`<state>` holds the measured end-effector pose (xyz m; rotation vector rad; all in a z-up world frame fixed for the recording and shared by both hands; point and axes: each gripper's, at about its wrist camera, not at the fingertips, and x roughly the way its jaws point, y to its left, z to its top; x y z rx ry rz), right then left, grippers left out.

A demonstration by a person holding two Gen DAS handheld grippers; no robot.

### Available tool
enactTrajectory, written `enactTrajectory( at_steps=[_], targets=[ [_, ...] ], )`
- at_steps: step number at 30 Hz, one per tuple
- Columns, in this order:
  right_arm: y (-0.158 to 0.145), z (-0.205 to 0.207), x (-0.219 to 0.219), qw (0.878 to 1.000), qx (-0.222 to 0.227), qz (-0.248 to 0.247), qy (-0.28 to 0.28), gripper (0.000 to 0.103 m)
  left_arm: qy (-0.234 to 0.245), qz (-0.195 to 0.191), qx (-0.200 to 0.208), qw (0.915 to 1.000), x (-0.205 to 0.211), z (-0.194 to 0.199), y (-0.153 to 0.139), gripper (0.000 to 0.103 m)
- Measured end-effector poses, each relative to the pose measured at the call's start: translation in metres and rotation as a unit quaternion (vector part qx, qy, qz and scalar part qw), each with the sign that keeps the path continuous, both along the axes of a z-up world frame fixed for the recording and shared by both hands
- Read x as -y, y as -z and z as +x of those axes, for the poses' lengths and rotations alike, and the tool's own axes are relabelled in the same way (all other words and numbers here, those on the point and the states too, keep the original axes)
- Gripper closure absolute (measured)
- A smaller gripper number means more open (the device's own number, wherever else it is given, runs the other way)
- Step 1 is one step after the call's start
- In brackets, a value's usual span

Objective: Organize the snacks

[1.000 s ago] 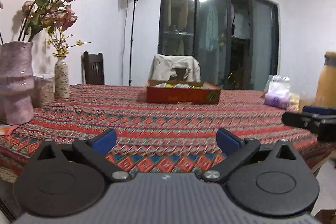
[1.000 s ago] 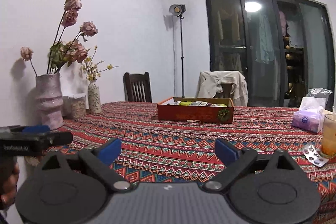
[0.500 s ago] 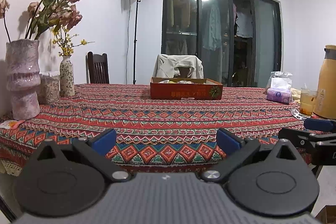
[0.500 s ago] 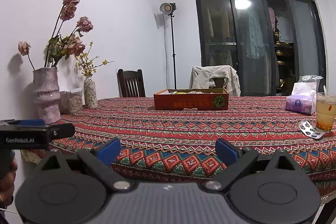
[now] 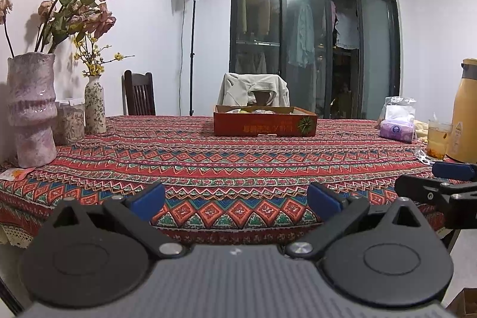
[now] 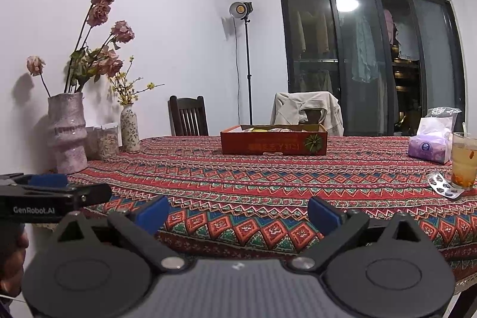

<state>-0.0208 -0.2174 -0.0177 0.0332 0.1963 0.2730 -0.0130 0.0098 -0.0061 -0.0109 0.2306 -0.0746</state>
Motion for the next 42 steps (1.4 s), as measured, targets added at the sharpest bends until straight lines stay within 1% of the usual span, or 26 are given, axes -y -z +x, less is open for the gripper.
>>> enactTrajectory(
  at_steps=[16,19,24,31,42],
  targets=[
    [0.0005,0.0019,-0.0019,1.000,-0.002,-0.001,0.000,0.003,-0.003,-0.002,0.001,1.0000,-0.0021,0.0006,-0.0010,0.000],
    [0.0009,0.0014,-0.0011,1.000,0.000,0.000,0.001,0.003,0.004,0.006,-0.005,1.0000,-0.0006,0.0017,-0.0009,0.000],
    [0.0022,0.0012,-0.0005,1.000,0.000,0.001,0.002,0.003,0.000,0.013,0.004,0.9999,0.0023,-0.0009,-0.0004,0.000],
    [0.0015,0.0011,-0.0004,1.000,0.000,0.001,0.001,0.003,-0.002,0.011,0.009,0.9999,0.0023,-0.0020,-0.0028,0.000],
    [0.0022,0.0002,-0.0009,1.000,0.002,0.002,0.003,0.003,-0.002,0.013,0.010,0.9999,0.0028,-0.0028,-0.0027,0.000]
  ],
)
